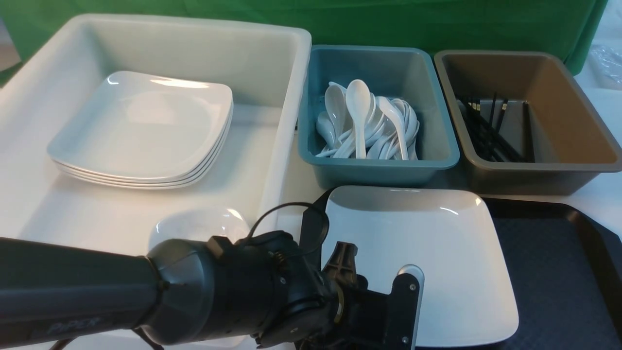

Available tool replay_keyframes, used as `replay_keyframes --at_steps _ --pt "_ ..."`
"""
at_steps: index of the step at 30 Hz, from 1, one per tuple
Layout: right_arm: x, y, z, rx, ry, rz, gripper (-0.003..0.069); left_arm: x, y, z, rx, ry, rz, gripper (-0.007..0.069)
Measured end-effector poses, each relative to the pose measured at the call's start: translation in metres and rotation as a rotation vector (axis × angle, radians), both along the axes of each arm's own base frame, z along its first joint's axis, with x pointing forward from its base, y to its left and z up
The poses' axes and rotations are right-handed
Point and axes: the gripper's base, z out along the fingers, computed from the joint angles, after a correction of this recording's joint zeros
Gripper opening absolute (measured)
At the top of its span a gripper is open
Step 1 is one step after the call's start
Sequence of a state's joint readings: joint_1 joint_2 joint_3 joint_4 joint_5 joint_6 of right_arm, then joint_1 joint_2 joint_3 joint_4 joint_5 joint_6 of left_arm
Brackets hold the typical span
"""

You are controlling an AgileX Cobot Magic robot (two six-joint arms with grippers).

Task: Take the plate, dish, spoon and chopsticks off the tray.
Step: Use the left arm to grab a plate from the dinner plate

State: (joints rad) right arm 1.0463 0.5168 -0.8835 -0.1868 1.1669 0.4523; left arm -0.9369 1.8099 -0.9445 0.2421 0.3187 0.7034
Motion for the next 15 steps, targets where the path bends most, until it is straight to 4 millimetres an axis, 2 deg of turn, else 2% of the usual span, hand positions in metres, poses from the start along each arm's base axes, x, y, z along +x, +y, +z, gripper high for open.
replay_keyframes --at_steps 1,2,3,7,11,15 --pt "0.0 0.0 0.0 0.0 0.0 0.0 0.0129 0.0 0.0 0.0 0.0 0.004 0.007 0.0293" --pt "0.0 0.0 0.0 0.001 0.002 0.001 0.0131 0.0 0.001 0.0 0.01 0.009 0.014 0.0211" --pt "0.0 0.0 0.0 0.001 0.002 0.001 0.0132 0.0 0.0 0.0 0.016 0.002 0.003 0.0195" --pt "0.0 0.0 0.0 0.001 0.002 0.002 0.0132 -0.003 0.001 0.003 0.046 0.0 -0.014 0.019" --pt "0.0 0.0 0.0 0.001 0.002 0.002 0.0133 -0.017 0.004 0.016 0.086 0.015 -0.02 0.0183" --pt "0.001 -0.001 0.0 -0.005 -0.009 -0.004 0.0133 -0.039 0.001 0.04 0.072 -0.016 -0.074 0.011"
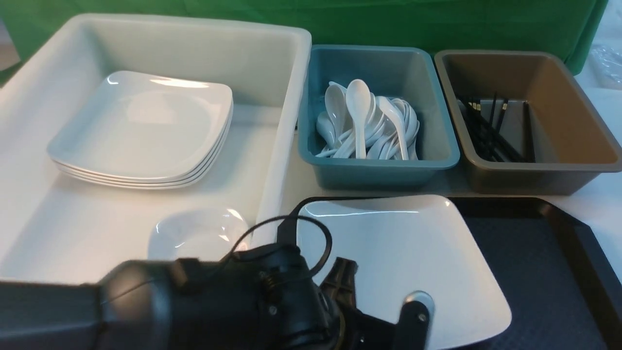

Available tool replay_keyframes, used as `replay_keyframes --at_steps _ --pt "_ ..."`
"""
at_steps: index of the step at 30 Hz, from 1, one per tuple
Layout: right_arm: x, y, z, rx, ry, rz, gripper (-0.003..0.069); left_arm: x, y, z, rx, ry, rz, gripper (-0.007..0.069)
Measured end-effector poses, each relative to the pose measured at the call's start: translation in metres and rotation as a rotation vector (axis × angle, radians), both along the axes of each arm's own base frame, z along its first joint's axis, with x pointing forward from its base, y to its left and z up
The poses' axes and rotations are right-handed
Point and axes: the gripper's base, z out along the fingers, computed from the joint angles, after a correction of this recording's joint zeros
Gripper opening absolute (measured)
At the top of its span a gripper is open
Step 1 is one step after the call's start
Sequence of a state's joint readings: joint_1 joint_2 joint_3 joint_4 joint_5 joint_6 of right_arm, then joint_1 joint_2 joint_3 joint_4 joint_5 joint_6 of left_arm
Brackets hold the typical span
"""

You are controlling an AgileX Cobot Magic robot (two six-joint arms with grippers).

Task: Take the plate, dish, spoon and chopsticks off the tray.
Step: Use the left arm to grab a plate from the dinner plate, then use the left arm to put the plate into the large storage box on the left

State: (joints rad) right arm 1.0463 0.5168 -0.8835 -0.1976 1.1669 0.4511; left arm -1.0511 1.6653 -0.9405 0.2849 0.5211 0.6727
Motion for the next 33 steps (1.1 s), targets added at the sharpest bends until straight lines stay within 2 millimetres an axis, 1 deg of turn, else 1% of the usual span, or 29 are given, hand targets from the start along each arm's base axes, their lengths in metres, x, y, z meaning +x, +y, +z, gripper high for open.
replay_keyframes --at_steps 1,2,5,7,11,13,16,18,23,24,25,26,29,31,33 --pt "0.001 -0.001 0.0 -0.005 -0.008 -0.004 0.0133 -0.008 -0.002 0.012 -0.026 -0.03 -0.034 0.0076" --pt "0.001 -0.001 0.0 -0.008 -0.014 -0.008 0.0133 -0.013 -0.003 0.021 -0.052 -0.049 -0.052 0.0062" --pt "0.004 -0.003 0.001 -0.023 -0.041 -0.028 0.0133 -0.024 -0.002 0.039 -0.104 -0.072 -0.065 0.0034" --pt "0.006 -0.005 0.002 -0.033 -0.065 -0.053 0.0133 -0.028 0.001 0.05 -0.138 -0.078 -0.056 0.0029" --pt "0.014 -0.011 0.005 -0.043 -0.129 -0.162 0.013 -0.038 0.008 0.074 -0.227 -0.095 -0.05 0.0029" --pt "0.017 -0.014 0.007 -0.044 -0.155 -0.203 0.0117 -0.043 0.013 0.084 -0.266 -0.097 -0.047 0.0031" --pt "0.02 -0.018 0.012 -0.037 -0.193 -0.251 0.0065 -0.05 0.022 0.105 -0.349 -0.128 -0.054 0.0031" --pt "0.021 -0.02 0.016 -0.027 -0.211 -0.271 0.0043 -0.052 0.027 0.114 -0.388 -0.141 -0.052 0.0031" --pt "0.023 -0.026 0.026 0.002 -0.26 -0.335 0.0028 -0.061 0.044 0.146 -0.549 -0.167 -0.027 0.0031" --pt "0.024 -0.027 0.027 0.003 -0.269 -0.345 0.0028 -0.063 0.049 0.156 -0.604 -0.162 -0.001 0.0031" --pt "0.024 -0.027 0.027 0.003 -0.269 -0.344 0.0028 -0.063 0.05 0.158 -0.609 -0.164 -0.001 0.0031" --pt "0.024 -0.027 0.028 0.008 -0.271 -0.352 0.0028 -0.065 0.055 0.171 -0.655 -0.172 0.023 0.0031" --pt "0.024 -0.027 0.028 0.02 -0.264 -0.364 0.0028 -0.057 0.065 0.19 -0.683 -0.21 0.104 0.0031" --pt "0.024 -0.027 0.028 0.032 -0.259 -0.373 0.0028 -0.042 0.076 0.198 -0.659 -0.266 0.213 0.0031" --pt "0.024 -0.026 0.028 0.043 -0.261 -0.374 0.0028 -0.024 0.091 0.2 -0.609 -0.319 0.32 0.0031"
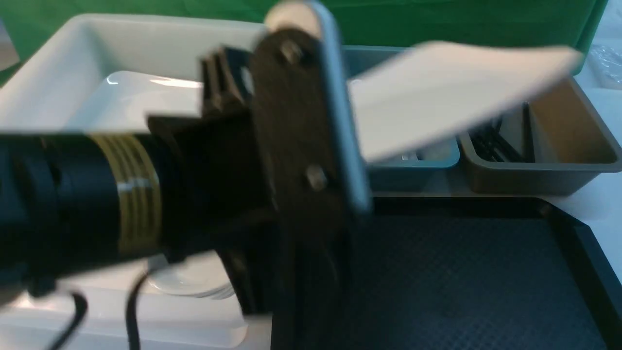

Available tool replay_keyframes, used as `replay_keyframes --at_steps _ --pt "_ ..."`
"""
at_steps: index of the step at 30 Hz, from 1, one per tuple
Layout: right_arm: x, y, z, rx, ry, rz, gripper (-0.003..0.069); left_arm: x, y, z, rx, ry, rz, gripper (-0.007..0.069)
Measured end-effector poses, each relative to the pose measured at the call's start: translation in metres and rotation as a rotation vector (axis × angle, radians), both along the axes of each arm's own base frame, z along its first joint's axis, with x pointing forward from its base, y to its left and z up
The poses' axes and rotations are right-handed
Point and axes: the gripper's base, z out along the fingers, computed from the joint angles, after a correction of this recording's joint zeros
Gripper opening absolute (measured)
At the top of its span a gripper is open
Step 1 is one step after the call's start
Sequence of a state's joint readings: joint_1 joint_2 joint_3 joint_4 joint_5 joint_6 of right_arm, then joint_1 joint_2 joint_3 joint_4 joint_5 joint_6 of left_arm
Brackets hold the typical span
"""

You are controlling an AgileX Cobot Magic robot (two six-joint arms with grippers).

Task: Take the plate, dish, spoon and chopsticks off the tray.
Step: Use the left arm to put the plate into the large storage box on the left

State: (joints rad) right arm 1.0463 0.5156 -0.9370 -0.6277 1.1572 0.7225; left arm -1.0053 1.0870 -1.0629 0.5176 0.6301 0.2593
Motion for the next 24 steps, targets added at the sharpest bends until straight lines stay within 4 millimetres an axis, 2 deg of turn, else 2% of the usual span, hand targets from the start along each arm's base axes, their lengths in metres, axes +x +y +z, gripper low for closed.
replay_keyframes --at_steps 4,5,8,11,12,16,24 --pt "0.001 0.009 0.006 0.07 -0.054 0.074 0.0028 0.043 0.034 -0.011 0.082 0.043 0.261 0.0031" --pt "0.0 0.015 0.009 0.111 -0.082 0.132 0.0028 0.06 0.048 -0.017 0.098 0.068 0.354 0.0031" --pt "-0.003 0.027 0.02 0.2 -0.173 0.265 0.0028 0.089 0.07 -0.032 0.135 0.113 0.485 0.0031" --pt "-0.005 0.033 0.026 0.248 -0.223 0.333 0.0028 0.12 0.091 -0.053 0.166 0.162 0.591 0.0031" --pt "-0.005 0.034 0.027 0.247 -0.231 0.344 0.0028 0.133 0.098 -0.065 0.193 0.189 0.62 0.0031" --pt "-0.005 0.036 0.023 0.209 -0.209 0.356 0.0028 0.156 0.101 -0.095 0.262 0.243 0.627 0.0031" --pt "-0.008 0.037 0.018 0.186 -0.153 0.384 0.0028 0.18 0.095 -0.137 0.394 0.292 0.591 0.0029"
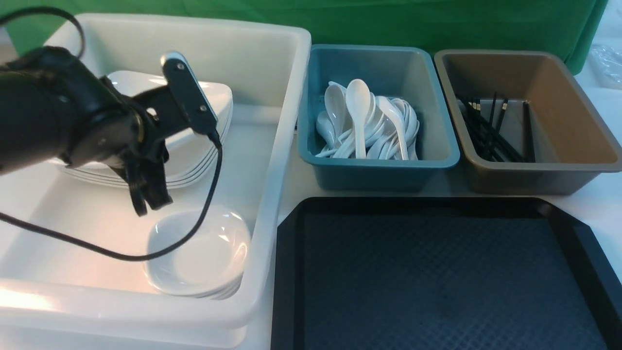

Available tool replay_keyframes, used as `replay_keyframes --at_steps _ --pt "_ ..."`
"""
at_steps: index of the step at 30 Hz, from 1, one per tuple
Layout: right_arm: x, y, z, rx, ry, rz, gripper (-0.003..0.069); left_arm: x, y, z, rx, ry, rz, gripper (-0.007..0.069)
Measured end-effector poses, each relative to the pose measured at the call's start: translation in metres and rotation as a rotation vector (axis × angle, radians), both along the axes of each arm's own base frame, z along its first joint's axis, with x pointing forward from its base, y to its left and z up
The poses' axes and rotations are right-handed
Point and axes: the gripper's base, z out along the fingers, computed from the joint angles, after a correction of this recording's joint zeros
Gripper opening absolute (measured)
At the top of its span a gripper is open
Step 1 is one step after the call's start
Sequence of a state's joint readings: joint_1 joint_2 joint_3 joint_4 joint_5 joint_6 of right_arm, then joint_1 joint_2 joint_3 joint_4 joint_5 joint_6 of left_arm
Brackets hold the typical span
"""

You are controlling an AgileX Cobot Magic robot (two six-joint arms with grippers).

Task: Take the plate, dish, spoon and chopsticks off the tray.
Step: Use the left arm to put the plate into the large storage box on the left

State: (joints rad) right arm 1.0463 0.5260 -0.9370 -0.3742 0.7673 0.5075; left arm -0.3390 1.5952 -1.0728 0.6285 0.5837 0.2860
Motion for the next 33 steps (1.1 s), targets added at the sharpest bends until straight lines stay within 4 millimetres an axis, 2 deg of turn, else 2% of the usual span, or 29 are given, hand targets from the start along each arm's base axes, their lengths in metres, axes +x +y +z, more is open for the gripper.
replay_keyframes --at_steps 9,12,17,18,19,20,23,25,28,30,31,33 --pt "-0.005 0.004 -0.002 0.012 0.043 0.055 0.0027 0.017 -0.006 -0.027 -0.017 0.003 0.025 0.0036" --pt "-0.006 0.005 -0.002 0.015 0.056 0.075 0.0027 0.021 -0.005 -0.033 -0.042 0.001 0.032 0.0081" --pt "-0.008 0.007 -0.003 0.031 0.082 0.094 0.0027 0.024 -0.005 -0.039 -0.083 0.01 0.054 0.0279" --pt "-0.009 0.007 -0.003 0.033 0.086 0.097 0.0028 0.024 -0.005 -0.039 -0.094 0.008 0.056 0.0323" --pt "-0.009 0.007 -0.003 0.034 0.088 0.097 0.0028 0.024 -0.006 -0.039 -0.097 0.007 0.056 0.0332" --pt "-0.009 0.007 -0.003 0.035 0.09 0.099 0.0028 0.024 -0.007 -0.039 -0.112 0.002 0.056 0.0393" --pt "-0.009 0.007 -0.003 0.036 0.091 0.1 0.0028 0.022 -0.01 -0.035 -0.147 0.002 0.068 0.0496" --pt "-0.009 0.007 -0.003 0.036 0.093 0.101 0.0028 0.016 -0.016 -0.025 -0.205 -0.008 0.086 0.0565" --pt "-0.009 0.007 -0.004 0.029 0.098 0.098 0.0028 0.002 -0.026 -0.004 -0.304 -0.022 0.109 0.0605" --pt "-0.01 0.006 -0.006 0.006 0.117 0.092 0.0029 -0.028 -0.04 0.037 -0.479 -0.054 0.115 0.0611" --pt "-0.01 0.005 -0.007 -0.001 0.123 0.089 0.003 -0.036 -0.042 0.047 -0.523 -0.067 0.111 0.0605" --pt "-0.01 0.004 -0.009 -0.018 0.135 0.084 0.003 -0.071 -0.047 0.084 -0.681 -0.115 0.073 0.0541"
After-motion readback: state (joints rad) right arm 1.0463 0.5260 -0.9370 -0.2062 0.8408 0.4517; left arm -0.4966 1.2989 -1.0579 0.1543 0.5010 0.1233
